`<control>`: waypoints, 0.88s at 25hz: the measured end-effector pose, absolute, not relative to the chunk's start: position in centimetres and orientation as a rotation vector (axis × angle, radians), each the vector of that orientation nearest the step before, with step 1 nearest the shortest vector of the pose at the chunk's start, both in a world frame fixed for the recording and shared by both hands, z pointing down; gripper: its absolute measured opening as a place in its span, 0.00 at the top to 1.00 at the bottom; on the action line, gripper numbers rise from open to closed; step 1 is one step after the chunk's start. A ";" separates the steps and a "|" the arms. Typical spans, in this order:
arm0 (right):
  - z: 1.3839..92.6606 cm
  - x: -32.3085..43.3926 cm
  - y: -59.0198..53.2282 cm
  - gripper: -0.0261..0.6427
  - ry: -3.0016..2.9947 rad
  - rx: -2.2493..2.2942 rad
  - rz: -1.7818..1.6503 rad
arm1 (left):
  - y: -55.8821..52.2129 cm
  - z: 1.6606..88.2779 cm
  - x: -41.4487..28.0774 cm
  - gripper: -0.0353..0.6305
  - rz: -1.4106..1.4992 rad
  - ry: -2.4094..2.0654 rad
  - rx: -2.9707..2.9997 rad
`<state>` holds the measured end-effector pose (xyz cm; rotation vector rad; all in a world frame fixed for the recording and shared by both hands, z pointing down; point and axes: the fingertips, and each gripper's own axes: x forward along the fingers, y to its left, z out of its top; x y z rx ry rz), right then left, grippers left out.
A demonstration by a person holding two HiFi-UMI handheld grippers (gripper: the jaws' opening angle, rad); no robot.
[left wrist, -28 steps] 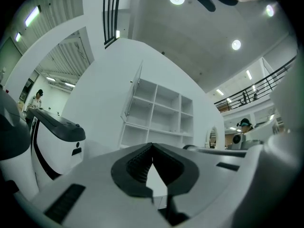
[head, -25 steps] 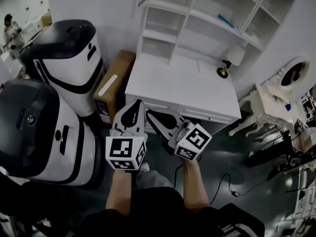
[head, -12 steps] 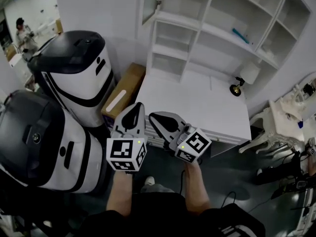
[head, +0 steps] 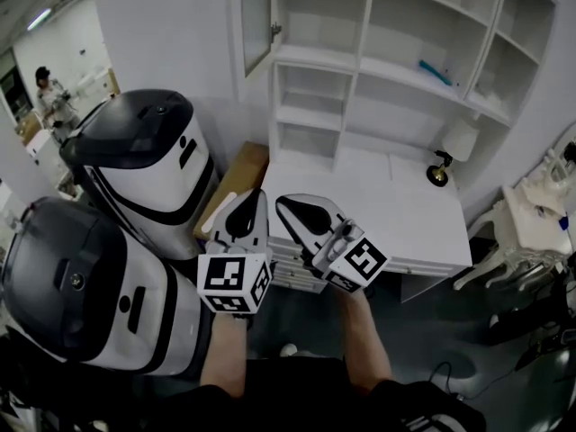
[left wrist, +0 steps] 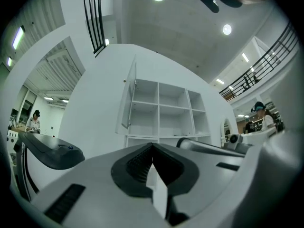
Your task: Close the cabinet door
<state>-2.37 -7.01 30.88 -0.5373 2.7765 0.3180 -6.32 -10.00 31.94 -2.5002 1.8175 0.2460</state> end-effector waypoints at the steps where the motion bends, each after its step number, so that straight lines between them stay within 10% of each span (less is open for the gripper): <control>1: 30.4 -2.3 -7.0 0.93 2.765 -0.535 0.342 | -10.1 31.7 -6.2 0.93 0.246 1.814 -2.493; 22: 16.2 -0.8 -12.5 0.94 2.391 -0.449 0.278 | -11.5 21.3 -10.6 0.93 0.282 1.696 -2.312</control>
